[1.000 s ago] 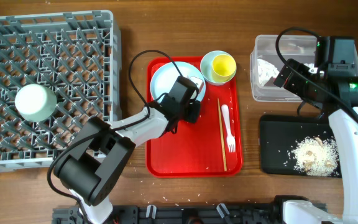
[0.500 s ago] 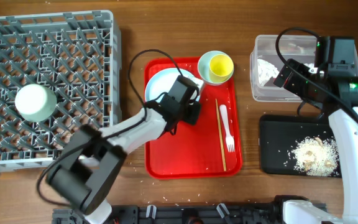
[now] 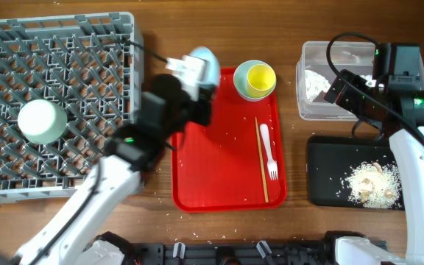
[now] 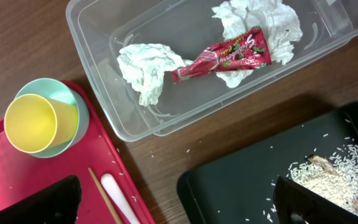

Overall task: Sort waste into correct bins and load items into the dishwasher rack
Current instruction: 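Lift the white plate with the left gripper toward the rack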

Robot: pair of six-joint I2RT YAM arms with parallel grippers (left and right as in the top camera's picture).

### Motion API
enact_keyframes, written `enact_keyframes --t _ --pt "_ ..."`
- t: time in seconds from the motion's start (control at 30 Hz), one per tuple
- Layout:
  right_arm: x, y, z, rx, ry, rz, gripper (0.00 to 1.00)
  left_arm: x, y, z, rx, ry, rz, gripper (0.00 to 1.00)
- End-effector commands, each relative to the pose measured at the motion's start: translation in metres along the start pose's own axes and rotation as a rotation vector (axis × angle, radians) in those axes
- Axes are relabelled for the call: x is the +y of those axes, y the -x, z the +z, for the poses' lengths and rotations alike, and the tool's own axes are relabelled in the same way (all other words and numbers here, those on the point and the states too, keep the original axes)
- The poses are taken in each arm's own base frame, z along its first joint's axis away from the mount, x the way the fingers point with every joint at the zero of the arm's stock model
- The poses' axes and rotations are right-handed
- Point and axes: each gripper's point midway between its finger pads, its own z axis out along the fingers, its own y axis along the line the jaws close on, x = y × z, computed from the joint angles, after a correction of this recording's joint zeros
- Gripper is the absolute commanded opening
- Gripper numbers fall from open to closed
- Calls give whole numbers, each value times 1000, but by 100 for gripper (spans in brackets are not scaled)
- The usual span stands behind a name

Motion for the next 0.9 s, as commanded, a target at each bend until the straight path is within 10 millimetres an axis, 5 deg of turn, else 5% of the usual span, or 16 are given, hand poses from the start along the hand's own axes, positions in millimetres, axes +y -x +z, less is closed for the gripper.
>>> enact_keyframes --t 0.0,0.2,0.47,0.87 --pt "0 5 -7 -25 8 -7 100 25 51 -41 -157 -59 -74 4" --pt "0 5 -7 -25 8 -7 100 120 83 -60 -264 -33 -288 4" --pt "0 5 -7 -25 8 -7 100 186 62 -44 -209 -127 -412 4" --pt "0 5 -7 -25 8 -7 100 192 64 -45 -218 -206 -439 4"
